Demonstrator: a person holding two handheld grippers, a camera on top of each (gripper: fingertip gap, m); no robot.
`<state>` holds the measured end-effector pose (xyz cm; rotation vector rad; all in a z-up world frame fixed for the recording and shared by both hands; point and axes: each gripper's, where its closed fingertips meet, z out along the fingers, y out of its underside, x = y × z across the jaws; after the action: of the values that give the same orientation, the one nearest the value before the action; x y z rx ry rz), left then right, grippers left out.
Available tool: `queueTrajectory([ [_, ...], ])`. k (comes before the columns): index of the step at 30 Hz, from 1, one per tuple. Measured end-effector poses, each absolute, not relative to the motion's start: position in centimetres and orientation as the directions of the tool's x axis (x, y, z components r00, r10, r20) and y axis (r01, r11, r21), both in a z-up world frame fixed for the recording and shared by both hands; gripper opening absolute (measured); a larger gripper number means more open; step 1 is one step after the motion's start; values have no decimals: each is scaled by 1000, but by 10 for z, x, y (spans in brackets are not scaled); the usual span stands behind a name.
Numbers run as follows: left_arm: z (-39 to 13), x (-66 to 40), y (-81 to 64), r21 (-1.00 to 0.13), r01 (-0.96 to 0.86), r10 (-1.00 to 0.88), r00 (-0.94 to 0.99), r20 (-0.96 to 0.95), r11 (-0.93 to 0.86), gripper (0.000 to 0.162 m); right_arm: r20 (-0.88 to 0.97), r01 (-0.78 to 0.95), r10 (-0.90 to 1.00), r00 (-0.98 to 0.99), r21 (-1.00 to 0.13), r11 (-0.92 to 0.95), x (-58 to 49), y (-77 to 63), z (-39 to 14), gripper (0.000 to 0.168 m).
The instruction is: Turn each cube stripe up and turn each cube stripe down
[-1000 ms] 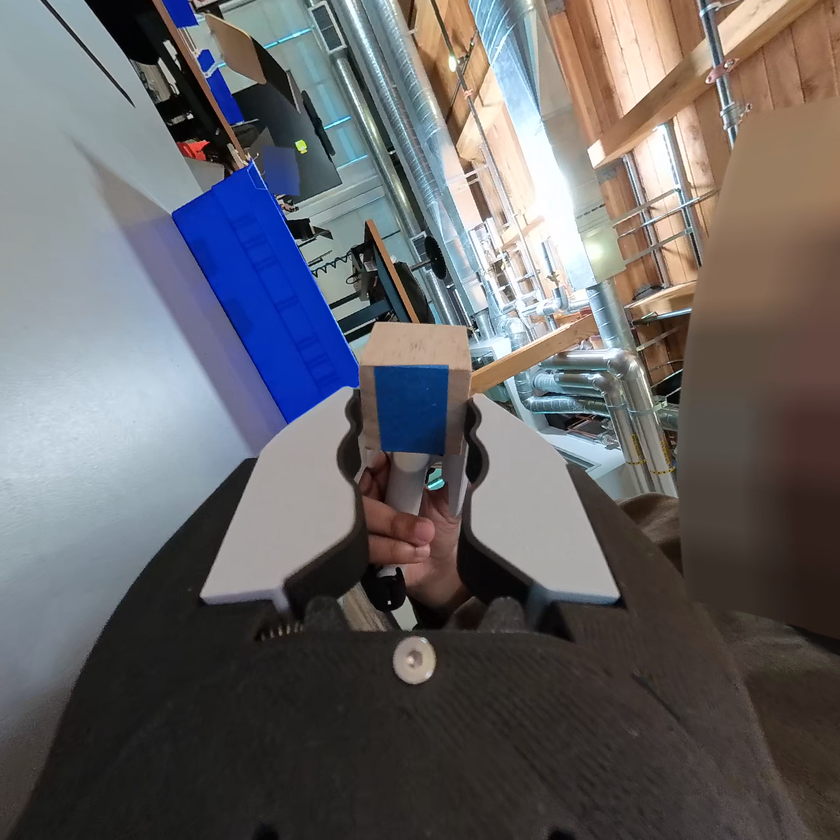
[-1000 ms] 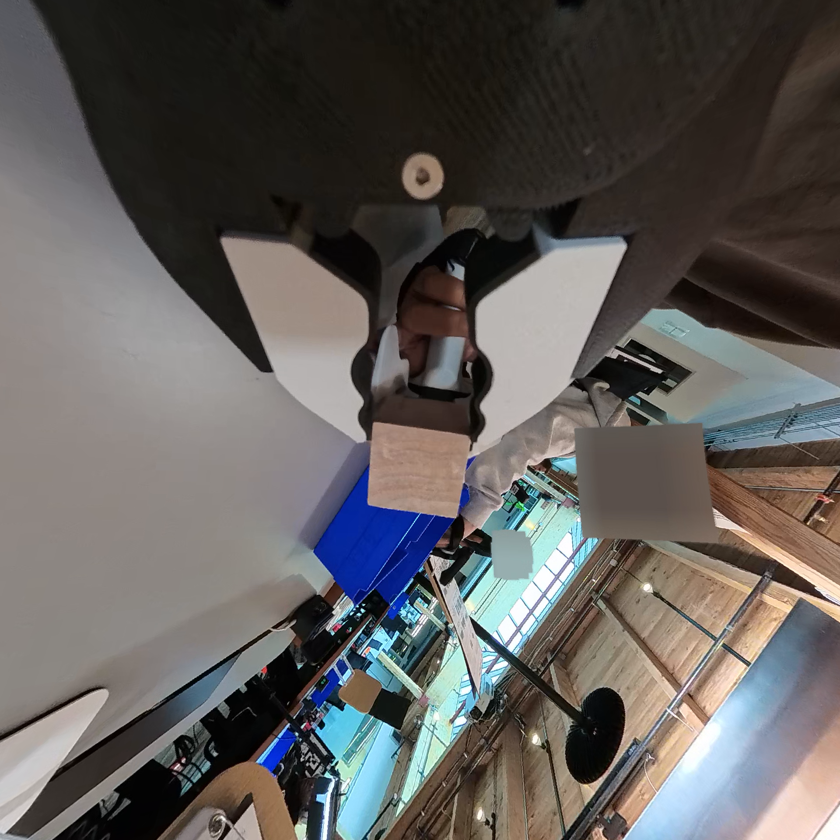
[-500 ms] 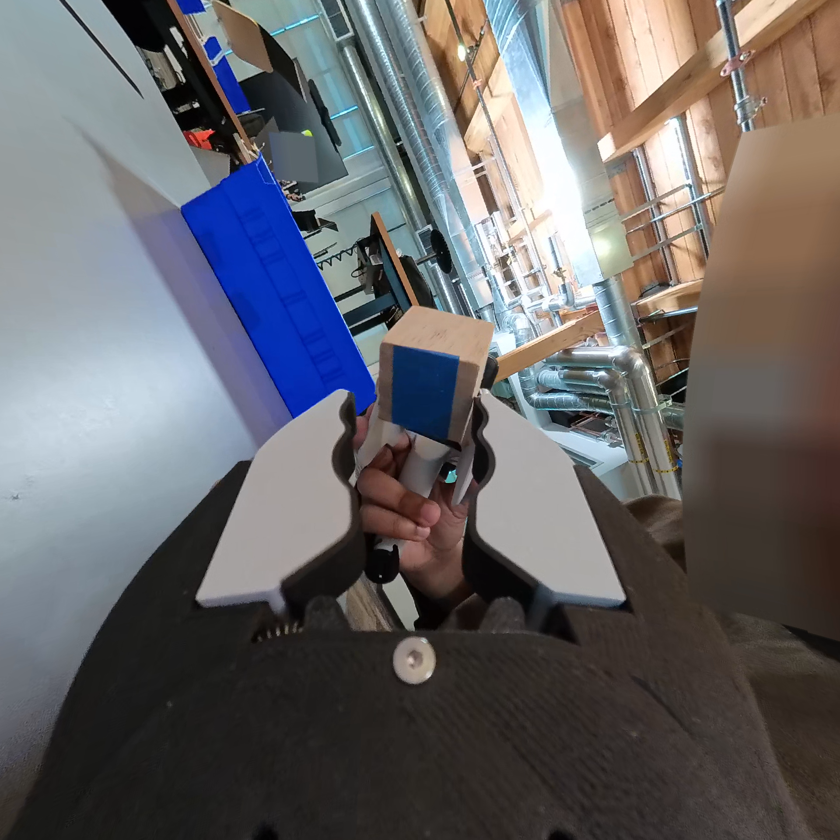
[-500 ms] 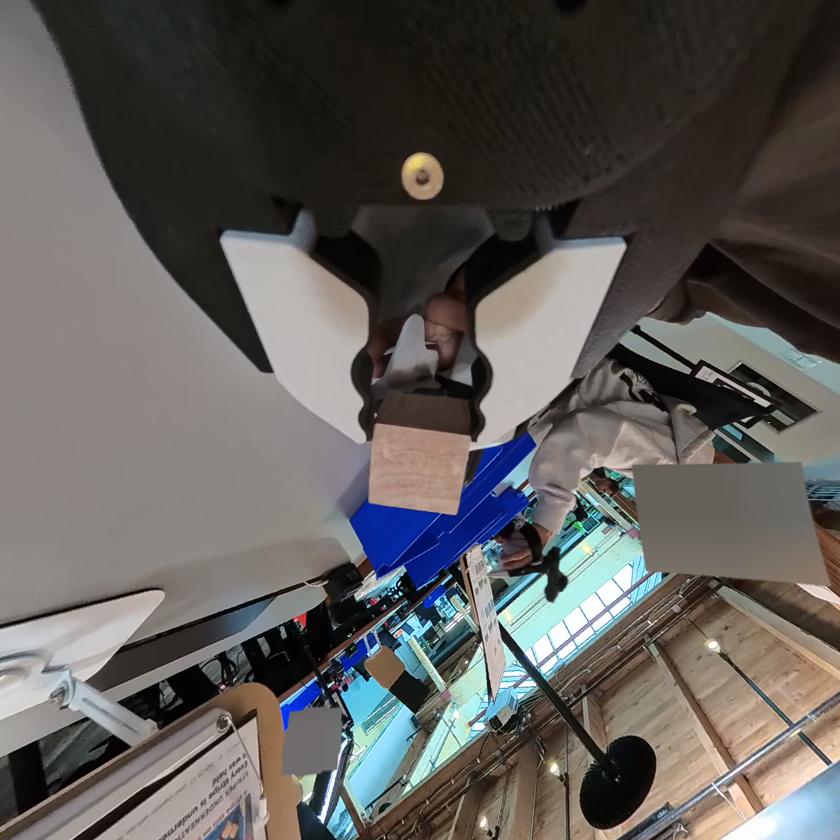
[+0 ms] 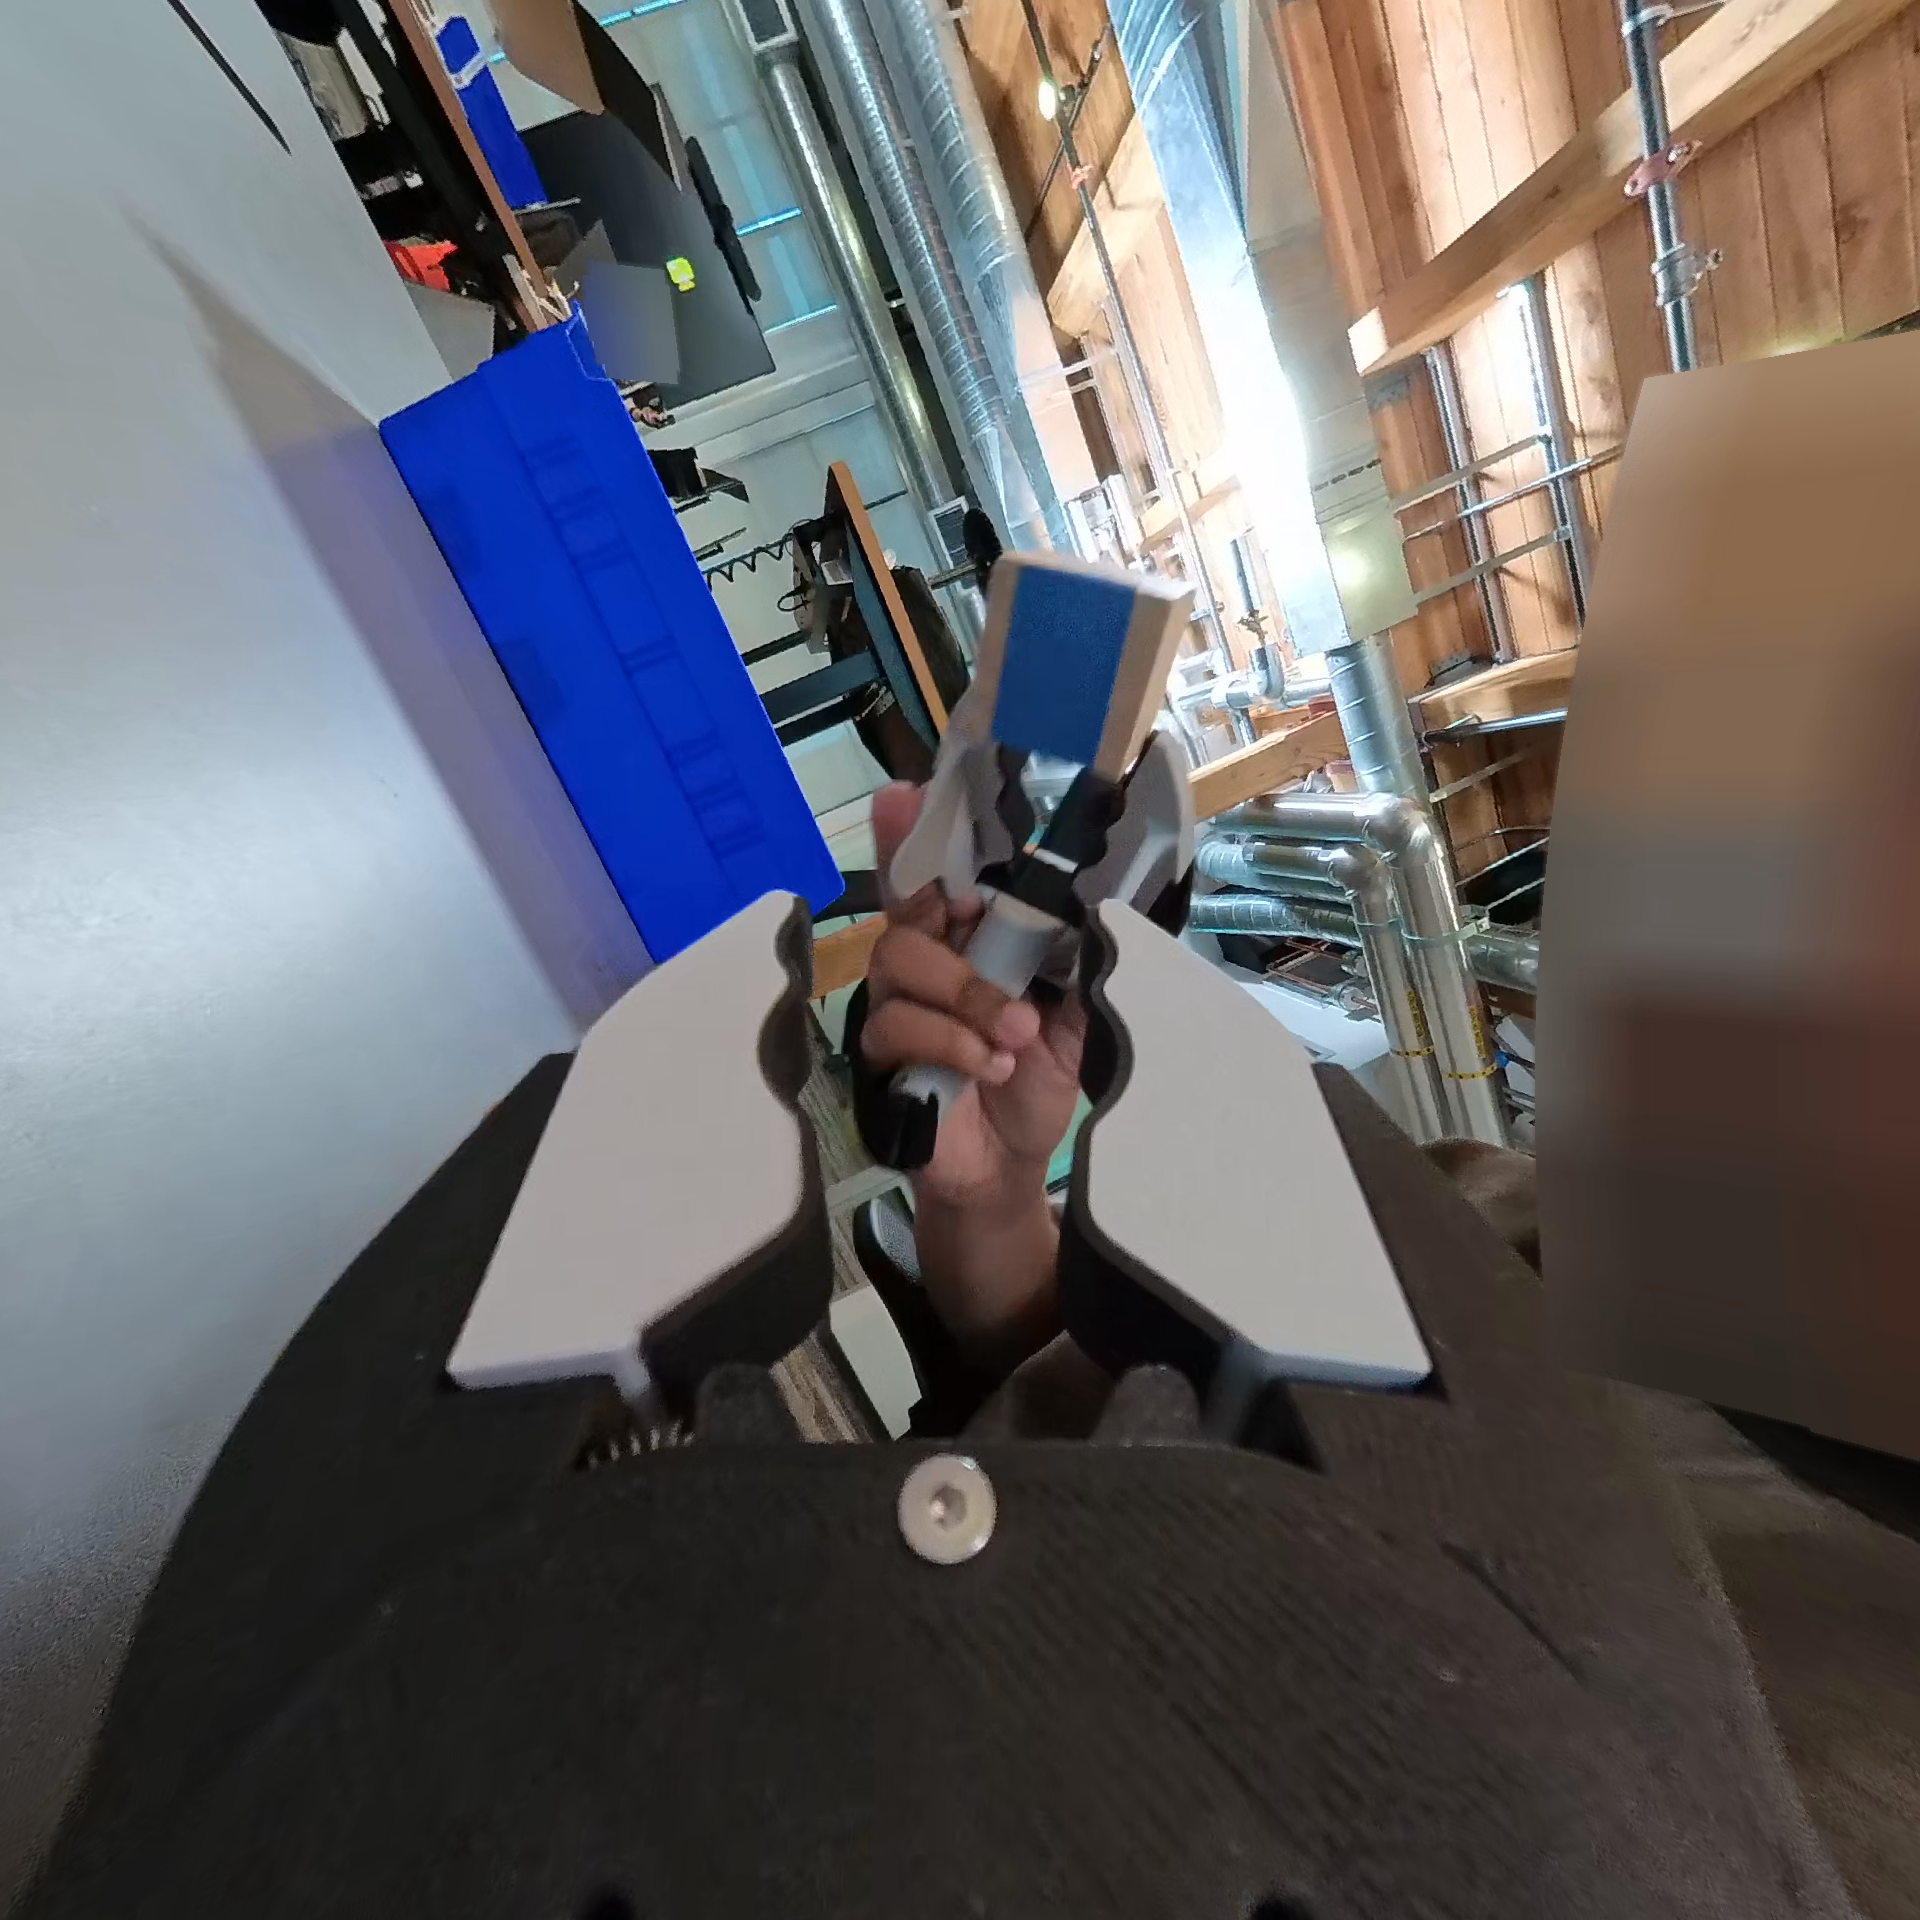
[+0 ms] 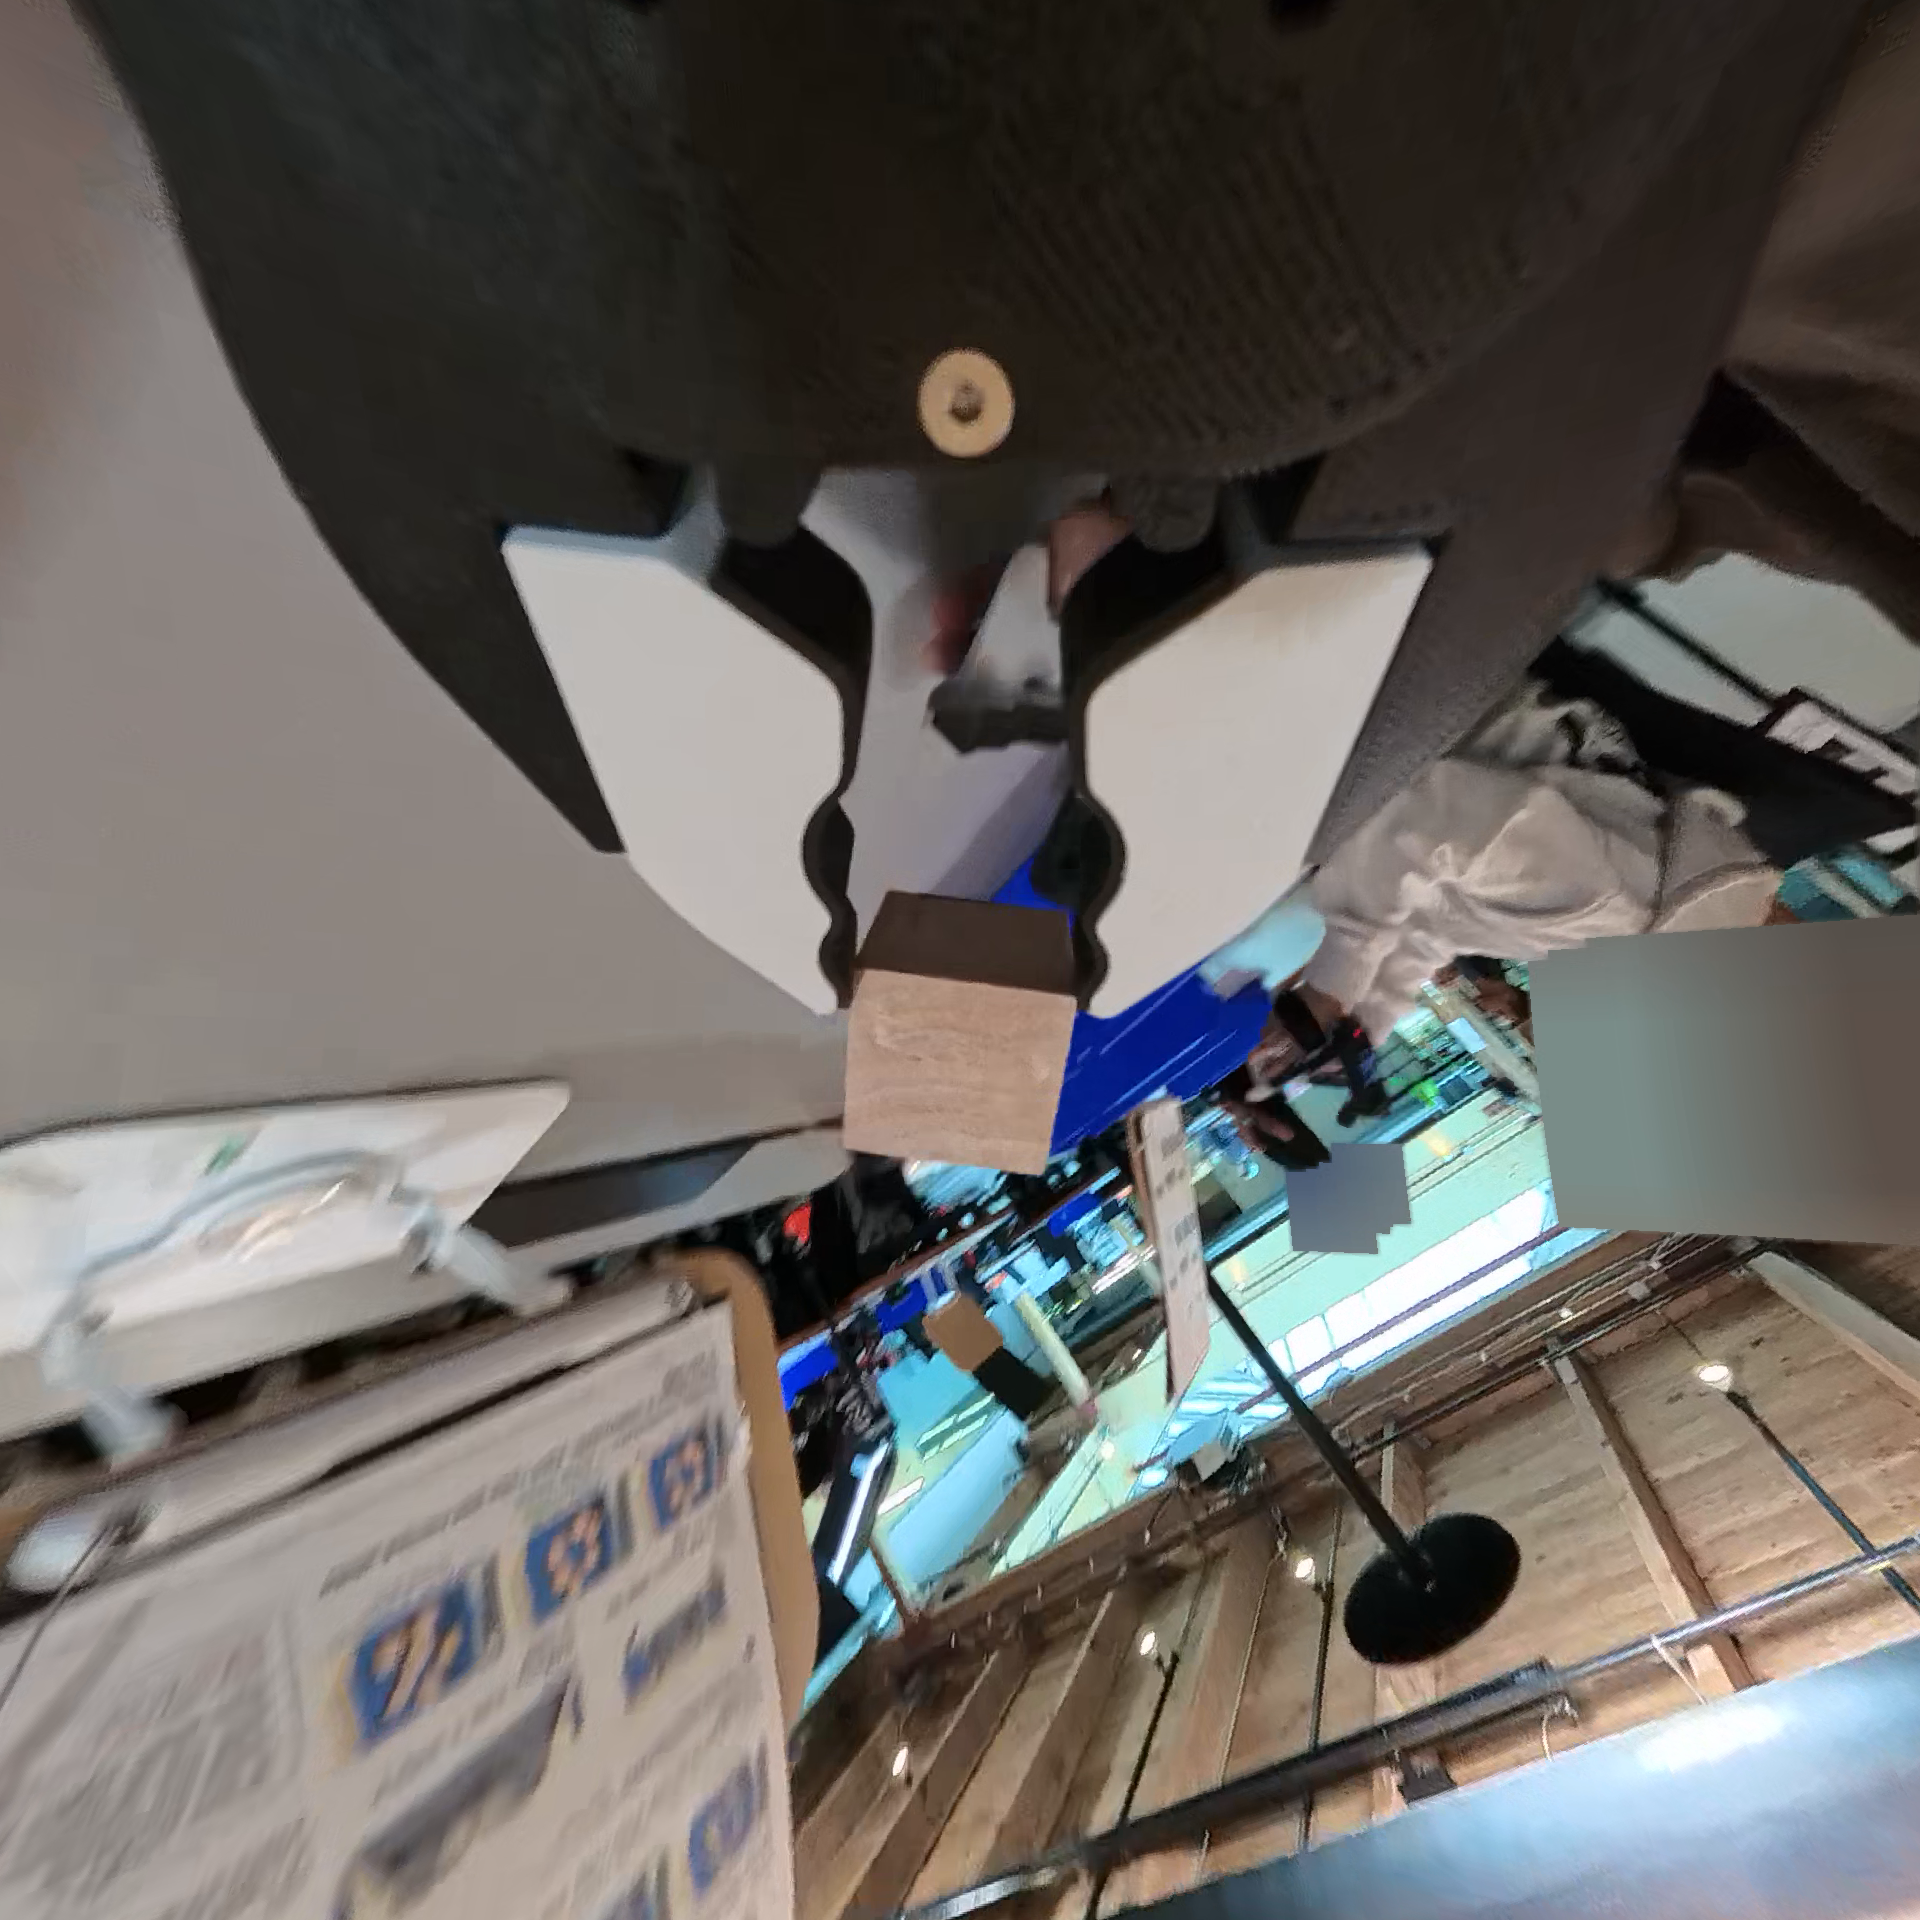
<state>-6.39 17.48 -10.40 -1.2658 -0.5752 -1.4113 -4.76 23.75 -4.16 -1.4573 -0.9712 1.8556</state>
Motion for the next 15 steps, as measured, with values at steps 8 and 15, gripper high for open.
queueTrajectory([
  [8, -102, -59, 175, -256, 920, -404, 121, 907, -298, 49, -190, -140, 962, 195, -976, -165, 16, 367, 25, 41],
  [15, -108, -60, 179, -245, 922, -389, 116, 914, -300, 49, -211, 74, 831, 514, -955, -288, 82, 450, -71, 41],
])
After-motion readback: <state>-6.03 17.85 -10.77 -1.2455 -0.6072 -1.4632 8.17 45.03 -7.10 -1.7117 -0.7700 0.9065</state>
